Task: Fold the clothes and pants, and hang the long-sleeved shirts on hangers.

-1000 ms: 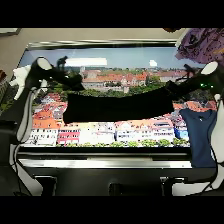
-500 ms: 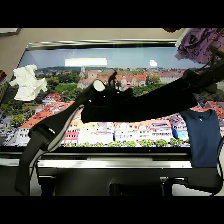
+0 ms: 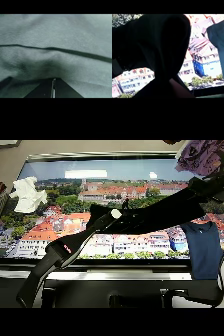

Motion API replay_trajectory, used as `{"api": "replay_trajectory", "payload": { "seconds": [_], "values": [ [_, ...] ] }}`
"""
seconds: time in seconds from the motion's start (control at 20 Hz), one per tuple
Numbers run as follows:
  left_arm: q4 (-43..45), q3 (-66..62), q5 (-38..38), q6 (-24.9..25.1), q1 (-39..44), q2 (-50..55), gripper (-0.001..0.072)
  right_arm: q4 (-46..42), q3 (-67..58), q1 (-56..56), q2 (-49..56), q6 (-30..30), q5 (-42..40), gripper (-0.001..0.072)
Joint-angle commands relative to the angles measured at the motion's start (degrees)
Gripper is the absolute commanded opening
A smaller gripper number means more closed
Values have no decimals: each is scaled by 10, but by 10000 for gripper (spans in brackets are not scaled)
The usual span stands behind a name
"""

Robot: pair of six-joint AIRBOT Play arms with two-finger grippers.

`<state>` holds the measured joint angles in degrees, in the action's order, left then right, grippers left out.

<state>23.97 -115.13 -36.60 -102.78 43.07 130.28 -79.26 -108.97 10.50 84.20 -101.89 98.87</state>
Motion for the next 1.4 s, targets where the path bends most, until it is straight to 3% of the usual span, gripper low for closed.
{"api": "replay_trajectory", "payload": {
  "seconds": [0.0, 0.1, 0.2, 0.35, 0.5, 0.65, 0.85, 1.05, 1.35],
  "values": [
    [-17, 0, 27, -10, 6, 12, 23, 4, -3, 0, 0, -2, 4, 34],
    [-17, 0, 20, -10, -1, 9, 22, 6, -3, -1, 0, -2, -4, 34],
    [0, -3, -37, -8, -25, -3, 21, 6, -2, 0, 0, -2, -19, 34],
    [158, -3, -177, -68, -88, -50, 19, 37, -2, -1, 0, -35, -37, 33],
    [320, -3, -281, -68, -166, -137, 20, 87, -2, -31, 0, -81, -79, 33],
    [424, -3, -367, -56, -262, -235, 21, 80, -2, -113, 7, -137, -126, 33],
    [466, -3, -438, -10, -384, -337, 23, 74, -2, -240, 50, -202, -186, 33],
    [466, -3, -462, -5, -476, -394, 23, 62, -2, -350, 115, -264, -265, 33],
    [466, -3, -481, 9, -527, -409, 24, 69, -2, -427, 212, -312, -349, 34]
  ]
}}
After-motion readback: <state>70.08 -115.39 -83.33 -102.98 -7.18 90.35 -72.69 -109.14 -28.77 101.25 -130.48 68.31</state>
